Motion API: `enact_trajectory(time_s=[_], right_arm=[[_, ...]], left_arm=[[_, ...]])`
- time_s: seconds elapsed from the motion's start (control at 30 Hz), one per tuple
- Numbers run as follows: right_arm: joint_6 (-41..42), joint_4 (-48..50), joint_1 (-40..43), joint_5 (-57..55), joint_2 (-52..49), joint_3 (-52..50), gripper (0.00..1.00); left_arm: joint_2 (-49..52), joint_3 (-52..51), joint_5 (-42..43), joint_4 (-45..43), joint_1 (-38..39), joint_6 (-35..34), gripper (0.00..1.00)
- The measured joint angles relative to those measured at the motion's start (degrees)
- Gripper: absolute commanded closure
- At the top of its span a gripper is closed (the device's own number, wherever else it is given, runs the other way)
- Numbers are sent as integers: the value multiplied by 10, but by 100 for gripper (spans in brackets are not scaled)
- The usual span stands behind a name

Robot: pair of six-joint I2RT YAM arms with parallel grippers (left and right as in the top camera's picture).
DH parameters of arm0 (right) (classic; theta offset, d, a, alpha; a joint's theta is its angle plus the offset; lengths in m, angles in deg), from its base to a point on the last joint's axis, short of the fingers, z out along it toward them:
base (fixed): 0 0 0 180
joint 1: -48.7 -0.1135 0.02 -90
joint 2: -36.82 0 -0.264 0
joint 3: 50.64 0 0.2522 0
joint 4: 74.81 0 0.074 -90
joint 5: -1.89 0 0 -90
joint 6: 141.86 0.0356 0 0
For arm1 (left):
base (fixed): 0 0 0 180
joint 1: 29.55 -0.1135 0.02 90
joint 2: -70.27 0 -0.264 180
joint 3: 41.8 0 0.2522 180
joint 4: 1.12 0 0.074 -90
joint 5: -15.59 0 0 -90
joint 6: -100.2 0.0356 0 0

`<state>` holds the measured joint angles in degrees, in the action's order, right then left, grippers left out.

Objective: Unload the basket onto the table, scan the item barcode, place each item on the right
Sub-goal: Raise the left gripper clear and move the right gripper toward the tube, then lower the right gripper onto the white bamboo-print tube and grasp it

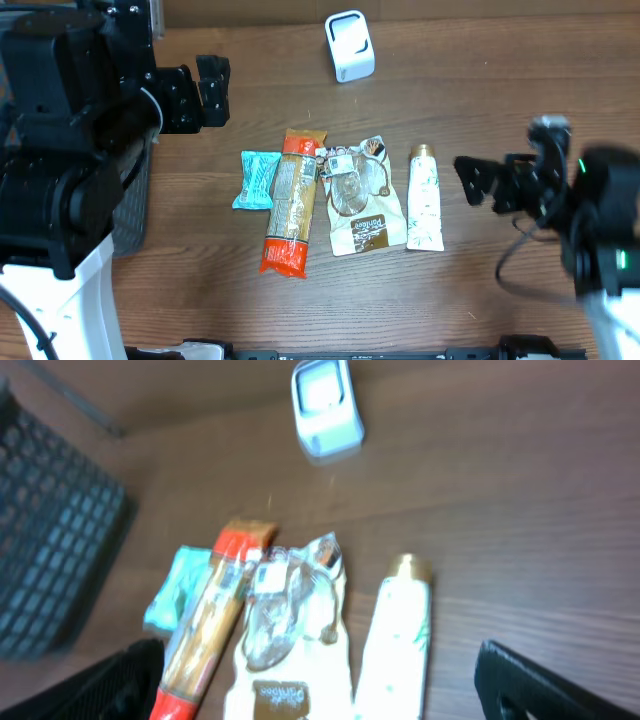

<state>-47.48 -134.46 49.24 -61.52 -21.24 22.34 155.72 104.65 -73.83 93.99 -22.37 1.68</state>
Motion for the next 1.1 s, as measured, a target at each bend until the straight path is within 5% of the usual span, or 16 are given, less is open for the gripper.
enact_trajectory(time_s=[0.2, 0.4, 0.47, 0.93, 1.1], right_arm=[[-21, -96, -86, -52, -177, 103, 0], [-16, -55, -165, -73, -320, 108, 0], [-9, -39, -176, -54, -351, 108, 10], [107, -85, -198, -257, -420, 105, 15], [121, -95, -200, -283, -420, 94, 30]], left_arm=[[3, 0, 0, 1, 0, 0, 0], [3, 0, 0, 1, 0, 0, 0], [3, 0, 0, 1, 0, 0, 0], [3, 0, 0, 1, 0, 0, 0], [3, 0, 0, 1, 0, 0, 0]])
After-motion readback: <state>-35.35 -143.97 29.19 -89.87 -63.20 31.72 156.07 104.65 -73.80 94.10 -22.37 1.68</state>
